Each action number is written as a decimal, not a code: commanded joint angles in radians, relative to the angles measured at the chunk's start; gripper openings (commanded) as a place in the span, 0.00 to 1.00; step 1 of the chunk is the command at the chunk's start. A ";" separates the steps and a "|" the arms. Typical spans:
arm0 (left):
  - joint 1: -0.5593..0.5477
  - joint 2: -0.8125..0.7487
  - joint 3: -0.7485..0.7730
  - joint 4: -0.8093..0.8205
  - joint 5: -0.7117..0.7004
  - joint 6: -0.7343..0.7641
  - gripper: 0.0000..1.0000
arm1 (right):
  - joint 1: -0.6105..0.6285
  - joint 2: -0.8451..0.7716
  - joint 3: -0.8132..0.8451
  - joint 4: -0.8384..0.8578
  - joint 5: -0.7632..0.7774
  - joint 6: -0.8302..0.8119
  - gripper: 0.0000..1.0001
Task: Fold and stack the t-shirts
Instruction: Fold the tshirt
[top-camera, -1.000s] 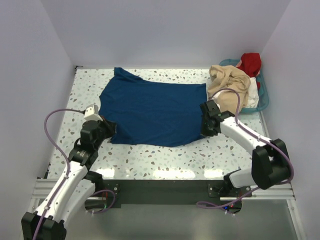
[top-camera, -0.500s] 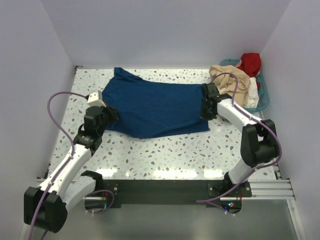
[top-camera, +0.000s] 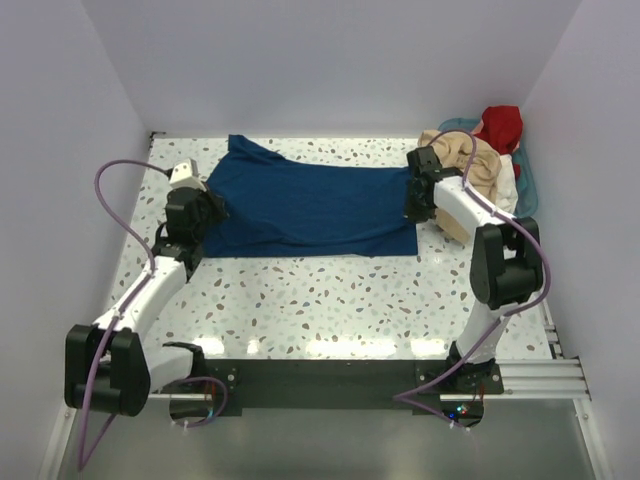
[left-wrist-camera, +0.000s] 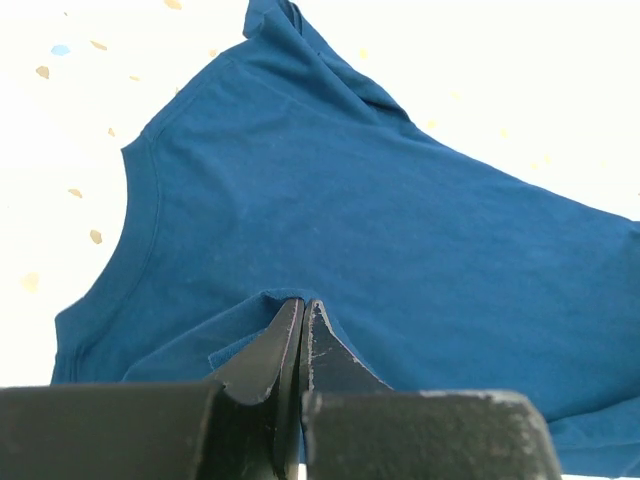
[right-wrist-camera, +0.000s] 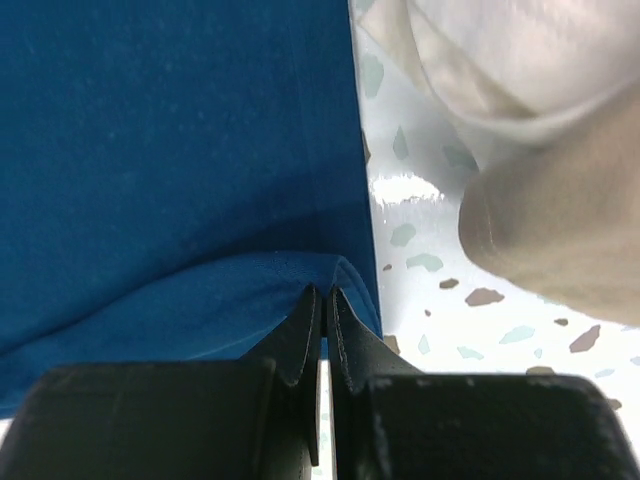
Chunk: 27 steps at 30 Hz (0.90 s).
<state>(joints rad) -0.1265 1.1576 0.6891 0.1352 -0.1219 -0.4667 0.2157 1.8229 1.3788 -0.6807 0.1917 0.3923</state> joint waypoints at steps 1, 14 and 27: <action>0.022 0.054 0.070 0.099 0.051 0.039 0.00 | -0.009 0.047 0.078 -0.023 0.000 -0.024 0.00; 0.057 0.220 0.176 0.168 0.054 0.039 0.00 | -0.013 0.150 0.170 -0.043 0.012 -0.032 0.00; 0.071 0.367 0.342 0.087 0.030 0.031 0.67 | -0.016 0.109 0.175 -0.027 -0.044 -0.055 0.67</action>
<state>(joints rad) -0.0635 1.5539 0.9916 0.2077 -0.0803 -0.4374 0.2054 1.9961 1.5536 -0.7162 0.1810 0.3576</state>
